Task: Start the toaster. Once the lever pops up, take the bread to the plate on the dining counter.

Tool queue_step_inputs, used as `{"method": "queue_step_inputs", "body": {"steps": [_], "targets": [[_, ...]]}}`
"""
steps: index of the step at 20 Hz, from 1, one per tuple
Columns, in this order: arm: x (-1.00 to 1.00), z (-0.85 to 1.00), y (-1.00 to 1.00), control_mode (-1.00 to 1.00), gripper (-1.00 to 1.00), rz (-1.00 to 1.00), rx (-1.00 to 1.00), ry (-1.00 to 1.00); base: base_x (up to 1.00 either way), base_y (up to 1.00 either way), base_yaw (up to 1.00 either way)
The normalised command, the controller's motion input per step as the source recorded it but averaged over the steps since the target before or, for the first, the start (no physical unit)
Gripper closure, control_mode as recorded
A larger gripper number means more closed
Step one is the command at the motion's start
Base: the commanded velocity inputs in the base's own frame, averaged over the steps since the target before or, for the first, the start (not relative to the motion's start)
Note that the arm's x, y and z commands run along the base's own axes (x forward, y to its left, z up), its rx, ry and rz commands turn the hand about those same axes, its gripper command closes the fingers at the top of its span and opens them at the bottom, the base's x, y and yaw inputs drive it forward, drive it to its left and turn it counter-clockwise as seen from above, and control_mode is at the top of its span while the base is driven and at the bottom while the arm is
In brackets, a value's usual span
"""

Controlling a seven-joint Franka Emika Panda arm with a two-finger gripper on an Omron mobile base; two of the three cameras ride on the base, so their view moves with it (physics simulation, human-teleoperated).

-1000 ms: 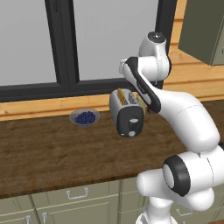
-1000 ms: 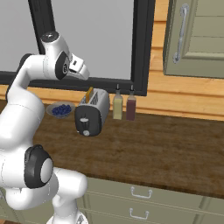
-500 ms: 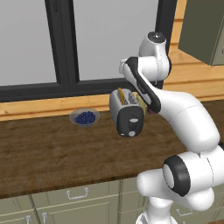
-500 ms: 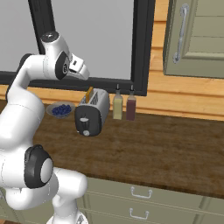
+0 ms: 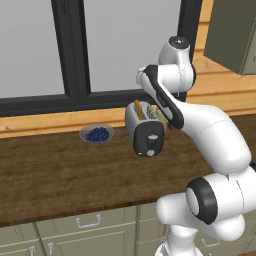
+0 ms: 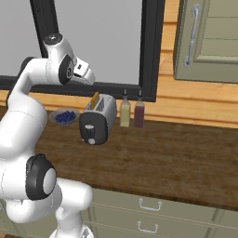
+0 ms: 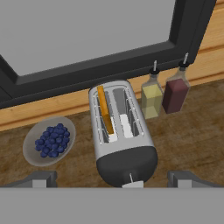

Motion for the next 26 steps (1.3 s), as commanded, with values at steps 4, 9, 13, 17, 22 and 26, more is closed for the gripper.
{"method": "queue_step_inputs", "body": {"steps": [4,9,13,17,22,26], "targets": [[0.0,0.0,0.0,-1.0,-1.0,0.0,0.0,0.0,0.0,0.0,0.0],[0.0,0.0,0.0,-1.0,-1.0,0.0,0.0,0.0,0.0,0.0,0.0],[0.0,0.0,0.0,-1.0,-1.0,0.0,0.0,0.0,0.0,0.0,0.0],[0.0,0.0,0.0,-1.0,-1.0,0.0,0.0,0.0,0.0,0.0,0.0],[0.0,0.0,0.0,-1.0,-1.0,0.0,0.0,0.0,0.0,0.0,0.0],[0.0,0.0,0.0,-1.0,-1.0,0.0,0.0,0.0,0.0,0.0,0.0]]}}
